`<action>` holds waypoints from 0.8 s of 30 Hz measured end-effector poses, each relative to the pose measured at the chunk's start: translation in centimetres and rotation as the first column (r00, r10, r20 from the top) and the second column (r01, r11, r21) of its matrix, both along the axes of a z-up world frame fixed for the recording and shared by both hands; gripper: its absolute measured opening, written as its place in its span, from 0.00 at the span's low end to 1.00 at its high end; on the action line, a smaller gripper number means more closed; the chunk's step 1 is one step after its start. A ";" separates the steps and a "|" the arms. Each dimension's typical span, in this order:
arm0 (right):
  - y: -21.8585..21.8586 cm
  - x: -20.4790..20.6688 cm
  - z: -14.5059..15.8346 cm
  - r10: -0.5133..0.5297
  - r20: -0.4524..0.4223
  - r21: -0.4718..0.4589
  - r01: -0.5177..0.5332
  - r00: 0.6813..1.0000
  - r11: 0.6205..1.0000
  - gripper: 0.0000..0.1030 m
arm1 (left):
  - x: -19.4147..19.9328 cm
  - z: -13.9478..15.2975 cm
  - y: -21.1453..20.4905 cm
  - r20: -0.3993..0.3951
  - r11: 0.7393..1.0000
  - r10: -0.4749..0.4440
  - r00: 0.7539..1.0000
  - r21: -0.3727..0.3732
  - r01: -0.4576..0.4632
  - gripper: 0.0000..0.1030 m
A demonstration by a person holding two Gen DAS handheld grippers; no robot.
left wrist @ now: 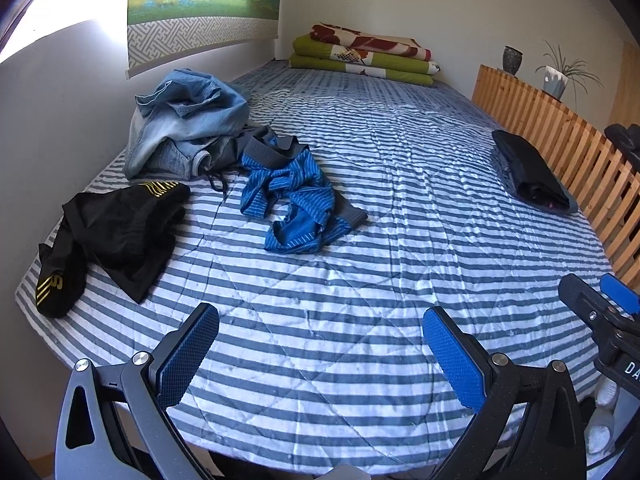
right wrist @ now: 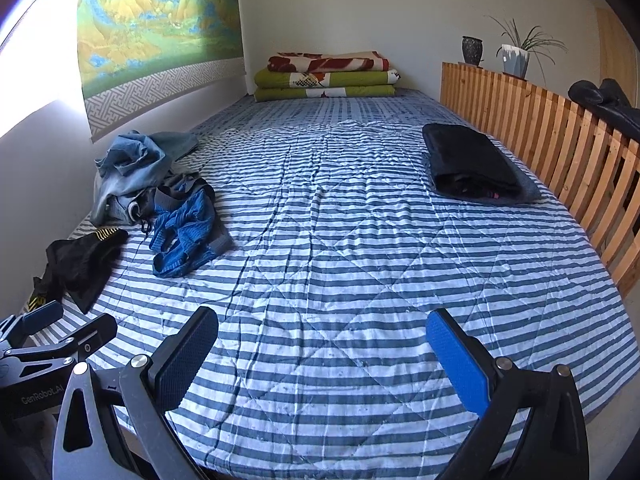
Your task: Fold small clothes
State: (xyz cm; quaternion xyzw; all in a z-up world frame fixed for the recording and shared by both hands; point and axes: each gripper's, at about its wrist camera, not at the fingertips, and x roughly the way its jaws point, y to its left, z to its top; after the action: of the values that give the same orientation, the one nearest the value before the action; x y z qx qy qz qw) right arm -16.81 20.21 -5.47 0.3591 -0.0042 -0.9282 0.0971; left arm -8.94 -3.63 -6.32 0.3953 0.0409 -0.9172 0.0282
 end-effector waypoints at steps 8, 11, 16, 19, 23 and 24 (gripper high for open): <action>-3.1 -6.0 -1.9 0.045 0.074 0.002 -0.045 0.996 0.999 0.98 | -8.0 -0.9 -4.7 -0.028 0.998 0.056 0.998 -0.017 -0.056 1.00; -4.6 -8.6 -3.3 0.067 0.130 0.016 -0.070 0.989 0.997 0.88 | -11.4 -1.8 -6.1 -0.030 0.997 0.063 0.998 -0.049 -0.064 1.00; -7.6 -12.4 -6.0 0.109 0.213 0.035 -0.119 0.971 0.992 0.70 | -15.2 -4.2 -9.4 0.013 0.997 0.070 0.997 0.009 -0.070 0.98; -9.6 -14.8 -7.6 0.119 0.255 0.049 -0.135 0.960 0.990 0.62 | -16.7 -5.7 -11.3 0.070 0.994 0.088 0.994 0.066 -0.092 0.94; -11.8 -17.8 -9.8 0.124 0.328 0.010 -0.135 0.937 0.991 0.57 | -17.2 -5.8 -12.9 0.066 0.991 0.107 0.992 0.073 -0.111 0.93; -12.3 -18.3 -10.1 0.127 0.338 -0.004 -0.134 0.932 0.991 0.57 | -17.1 -5.7 -13.2 0.062 0.991 0.111 0.992 0.071 -0.115 0.93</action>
State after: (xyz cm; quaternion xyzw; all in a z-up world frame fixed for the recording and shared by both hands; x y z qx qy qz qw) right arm -35.12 7.91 -15.54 0.5132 0.0117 -0.8444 0.1531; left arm -26.00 -16.83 -12.02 0.4193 0.0964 -0.9002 0.0667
